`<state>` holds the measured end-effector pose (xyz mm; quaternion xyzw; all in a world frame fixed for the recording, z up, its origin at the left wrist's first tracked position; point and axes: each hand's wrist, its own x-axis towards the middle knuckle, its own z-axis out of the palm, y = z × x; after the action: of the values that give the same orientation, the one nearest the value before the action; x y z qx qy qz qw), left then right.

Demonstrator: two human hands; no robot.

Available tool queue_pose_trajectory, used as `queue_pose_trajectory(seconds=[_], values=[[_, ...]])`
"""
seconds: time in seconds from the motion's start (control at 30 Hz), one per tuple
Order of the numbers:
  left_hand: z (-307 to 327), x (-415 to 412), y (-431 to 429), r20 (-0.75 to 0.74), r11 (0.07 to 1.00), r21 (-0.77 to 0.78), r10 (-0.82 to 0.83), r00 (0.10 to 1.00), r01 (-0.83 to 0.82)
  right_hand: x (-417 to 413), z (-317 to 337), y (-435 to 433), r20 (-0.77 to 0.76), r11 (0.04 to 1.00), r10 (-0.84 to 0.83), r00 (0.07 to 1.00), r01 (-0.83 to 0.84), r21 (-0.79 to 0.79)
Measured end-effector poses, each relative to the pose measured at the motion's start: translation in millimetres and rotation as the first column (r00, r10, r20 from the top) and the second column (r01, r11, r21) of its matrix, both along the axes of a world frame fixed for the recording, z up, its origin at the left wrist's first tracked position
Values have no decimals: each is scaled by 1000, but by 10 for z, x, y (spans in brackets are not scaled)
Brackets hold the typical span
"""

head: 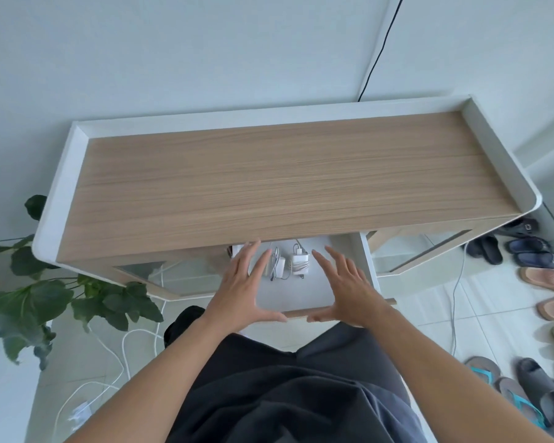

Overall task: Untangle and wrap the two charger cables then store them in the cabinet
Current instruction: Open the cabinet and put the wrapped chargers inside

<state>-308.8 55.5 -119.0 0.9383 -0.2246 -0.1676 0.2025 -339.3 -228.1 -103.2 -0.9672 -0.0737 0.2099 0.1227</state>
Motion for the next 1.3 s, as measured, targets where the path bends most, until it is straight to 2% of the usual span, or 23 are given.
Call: queue_pose_trajectory(seconds=[0.2,0.43,0.63,0.83,1.1,1.3], values=[[21,89,72,-35,969,222,-106,994,111,65,45,60,49,988,90,995,-83,-133],[-65,256,140,-51,958,273,-78,996,89,225,68,130,55,964,150,987,-134,-230],[-100,376,204,25,983,185,-18,1000,13,419,119,185,70,957,168,983,-146,-251],[-137,512,193,69,990,131,46,997,-55,657,74,222,82,968,113,990,-91,-232],[-186,825,78,38,982,18,187,982,-188,890,-5,255,163,974,-1,987,38,-223],[-243,1136,-17,-17,961,48,273,962,-271,1095,-158,245,237,980,-94,967,132,-148]])
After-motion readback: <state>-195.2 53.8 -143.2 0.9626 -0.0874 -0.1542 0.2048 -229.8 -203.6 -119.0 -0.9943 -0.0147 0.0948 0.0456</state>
